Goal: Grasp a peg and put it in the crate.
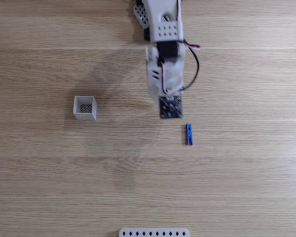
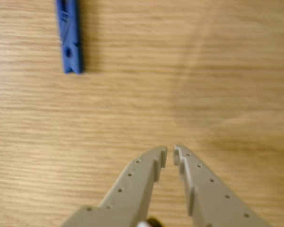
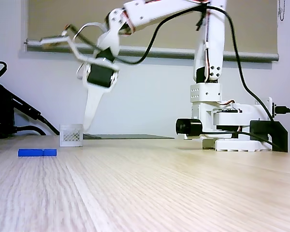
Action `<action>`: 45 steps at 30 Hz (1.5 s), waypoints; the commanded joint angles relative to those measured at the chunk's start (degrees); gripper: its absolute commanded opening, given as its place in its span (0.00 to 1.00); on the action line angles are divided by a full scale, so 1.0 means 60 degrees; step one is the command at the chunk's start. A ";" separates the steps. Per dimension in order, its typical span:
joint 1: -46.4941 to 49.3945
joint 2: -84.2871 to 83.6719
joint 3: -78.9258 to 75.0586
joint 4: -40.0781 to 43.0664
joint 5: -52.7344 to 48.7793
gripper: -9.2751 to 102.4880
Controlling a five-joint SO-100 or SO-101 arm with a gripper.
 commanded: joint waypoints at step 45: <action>-0.1333 -0.3691 -0.5361 -0.0146 0.0806 0.13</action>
